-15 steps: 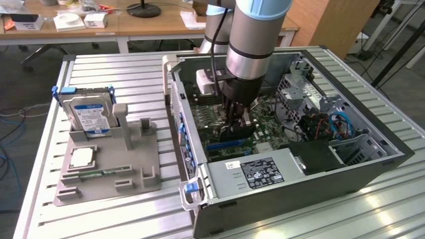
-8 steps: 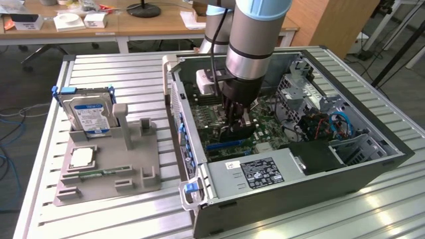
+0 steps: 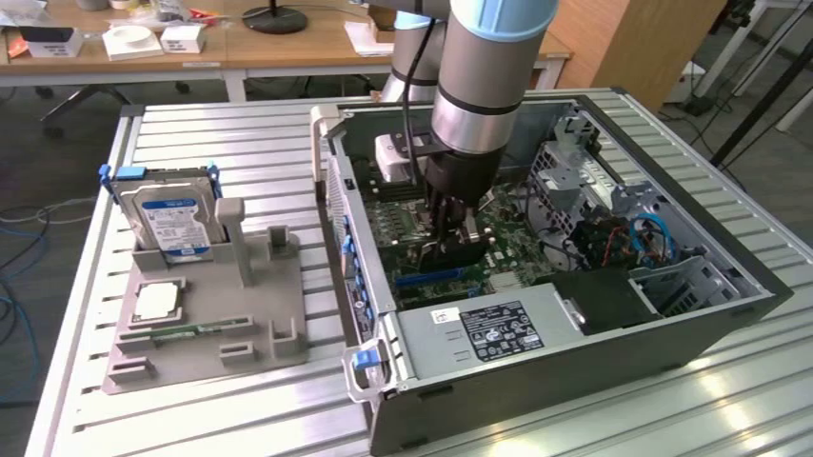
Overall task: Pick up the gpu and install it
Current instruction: 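Insert the gpu into the slot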
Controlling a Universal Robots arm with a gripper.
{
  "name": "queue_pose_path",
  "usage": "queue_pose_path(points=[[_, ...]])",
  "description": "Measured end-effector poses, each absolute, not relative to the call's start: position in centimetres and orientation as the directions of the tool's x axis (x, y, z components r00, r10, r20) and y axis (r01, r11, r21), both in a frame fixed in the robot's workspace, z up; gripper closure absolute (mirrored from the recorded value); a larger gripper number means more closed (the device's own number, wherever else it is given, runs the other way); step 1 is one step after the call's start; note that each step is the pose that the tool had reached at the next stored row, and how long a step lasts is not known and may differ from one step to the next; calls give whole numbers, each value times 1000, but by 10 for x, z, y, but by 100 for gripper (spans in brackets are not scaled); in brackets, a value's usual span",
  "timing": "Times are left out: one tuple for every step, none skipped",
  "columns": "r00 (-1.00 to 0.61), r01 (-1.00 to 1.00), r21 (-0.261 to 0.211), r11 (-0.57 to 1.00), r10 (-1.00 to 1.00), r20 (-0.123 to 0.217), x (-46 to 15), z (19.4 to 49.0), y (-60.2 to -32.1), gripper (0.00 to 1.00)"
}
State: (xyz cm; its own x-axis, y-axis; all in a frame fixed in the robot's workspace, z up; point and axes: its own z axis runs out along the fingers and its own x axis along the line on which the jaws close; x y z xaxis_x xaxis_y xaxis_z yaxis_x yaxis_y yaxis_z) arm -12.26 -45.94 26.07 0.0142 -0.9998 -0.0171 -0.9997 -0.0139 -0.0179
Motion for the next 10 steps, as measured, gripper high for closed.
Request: queue_pose_path(points=[[14, -1000, -18, -14, -1000, -17, -123, 261, -459, 74], [14, -1000, -18, -14, -1000, -17, -123, 261, -459, 74], [14, -1000, -18, -14, -1000, -17, -123, 261, -459, 74], [14, -1000, -18, -14, -1000, -17, -123, 260, -459, 74], [14, -1000, -18, -14, -1000, -17, -123, 260, -459, 74], [14, -1000, -18, -14, -1000, -17, -123, 259, -459, 74], [14, -1000, -18, -14, -1000, -17, -123, 259, -459, 74], [14, -1000, -18, -14, -1000, -17, -123, 259, -459, 74], [14, -1000, -18, -14, -1000, -17, -123, 259, -459, 74], [14, -1000, -18, -14, -1000, -17, -123, 259, -459, 74]])
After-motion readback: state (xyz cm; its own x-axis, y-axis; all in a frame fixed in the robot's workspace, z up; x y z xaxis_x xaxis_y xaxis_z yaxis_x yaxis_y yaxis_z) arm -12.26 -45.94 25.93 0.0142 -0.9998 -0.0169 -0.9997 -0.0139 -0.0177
